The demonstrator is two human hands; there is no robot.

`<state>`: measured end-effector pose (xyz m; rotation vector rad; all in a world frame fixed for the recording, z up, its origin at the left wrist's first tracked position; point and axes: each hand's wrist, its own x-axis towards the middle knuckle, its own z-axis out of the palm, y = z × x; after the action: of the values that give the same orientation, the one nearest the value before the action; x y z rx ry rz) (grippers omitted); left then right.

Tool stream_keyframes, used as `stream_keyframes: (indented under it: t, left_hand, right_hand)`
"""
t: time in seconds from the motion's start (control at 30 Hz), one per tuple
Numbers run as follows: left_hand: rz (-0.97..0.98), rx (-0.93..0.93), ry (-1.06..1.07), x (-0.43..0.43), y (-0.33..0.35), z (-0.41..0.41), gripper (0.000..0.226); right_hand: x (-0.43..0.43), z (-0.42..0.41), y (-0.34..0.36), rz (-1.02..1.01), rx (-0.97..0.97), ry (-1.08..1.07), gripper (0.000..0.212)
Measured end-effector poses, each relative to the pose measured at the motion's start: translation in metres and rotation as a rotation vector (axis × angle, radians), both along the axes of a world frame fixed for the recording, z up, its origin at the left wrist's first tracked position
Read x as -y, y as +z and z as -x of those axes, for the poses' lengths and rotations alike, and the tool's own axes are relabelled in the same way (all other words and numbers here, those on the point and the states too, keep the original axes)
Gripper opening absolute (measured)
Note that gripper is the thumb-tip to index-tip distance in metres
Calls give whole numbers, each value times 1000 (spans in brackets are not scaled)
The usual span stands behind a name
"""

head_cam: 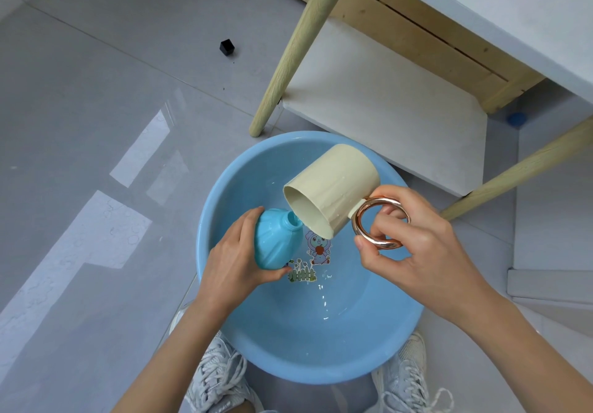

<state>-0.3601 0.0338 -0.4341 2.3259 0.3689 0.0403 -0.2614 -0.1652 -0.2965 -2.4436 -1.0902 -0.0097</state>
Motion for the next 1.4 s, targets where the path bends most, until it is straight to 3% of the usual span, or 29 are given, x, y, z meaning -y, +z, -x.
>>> stream_keyframes:
  t: [0.87,1.07,1.27,1.4]
  left_hand:
    - [-20,6,0,0,-1,-1,101]
    - [-23,14,3,0,-3,-1,102]
    - [-40,33,33,-1,-5,-3,101]
    - [-68,37,31,-2,-6,-3,100]
  right_hand:
    - [2,4,0,26,76,68,28]
    - [14,-8,-21,-28,-70,-77,31]
    - [34,-27,-65,104,-188,-159,22]
    - [40,-36,-98,250,-85,-29,20]
